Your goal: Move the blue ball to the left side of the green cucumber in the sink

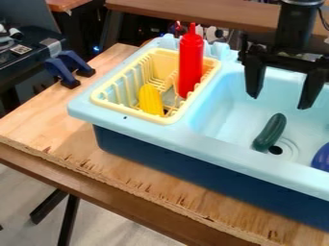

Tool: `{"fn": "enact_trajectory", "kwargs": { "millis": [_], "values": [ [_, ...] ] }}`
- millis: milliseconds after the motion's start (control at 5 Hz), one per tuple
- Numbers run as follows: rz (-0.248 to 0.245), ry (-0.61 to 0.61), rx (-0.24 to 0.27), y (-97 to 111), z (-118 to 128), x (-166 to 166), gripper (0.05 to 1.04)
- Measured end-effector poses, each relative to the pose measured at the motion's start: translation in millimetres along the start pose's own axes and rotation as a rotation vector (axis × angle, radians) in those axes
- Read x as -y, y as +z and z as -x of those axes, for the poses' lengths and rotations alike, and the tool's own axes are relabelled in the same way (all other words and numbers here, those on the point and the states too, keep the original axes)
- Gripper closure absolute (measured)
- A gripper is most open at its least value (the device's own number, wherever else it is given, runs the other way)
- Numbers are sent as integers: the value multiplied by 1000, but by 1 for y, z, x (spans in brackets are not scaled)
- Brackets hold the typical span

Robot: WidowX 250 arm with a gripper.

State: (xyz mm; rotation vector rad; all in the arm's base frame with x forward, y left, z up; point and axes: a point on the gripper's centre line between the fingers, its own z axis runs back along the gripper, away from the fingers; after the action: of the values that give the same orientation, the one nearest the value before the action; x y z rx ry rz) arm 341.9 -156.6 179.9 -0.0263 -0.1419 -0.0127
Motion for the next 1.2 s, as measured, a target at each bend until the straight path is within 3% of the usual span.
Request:
{"fn": "enact_trajectory", "kwargs": {
  "millis": [200, 400, 600, 800, 1000, 1200],
  "values": [
    [-12, -1, -37, -16, 3, 0, 85],
    [85, 12, 40, -37, 7, 11, 85],
    [153, 21, 123, -35, 5, 31, 85],
    [177, 19, 145, -33, 6, 43, 85],
    [215, 23, 151, -34, 2, 46, 85],
    [178, 5, 78, -52, -1, 50, 85]
  ]
}}
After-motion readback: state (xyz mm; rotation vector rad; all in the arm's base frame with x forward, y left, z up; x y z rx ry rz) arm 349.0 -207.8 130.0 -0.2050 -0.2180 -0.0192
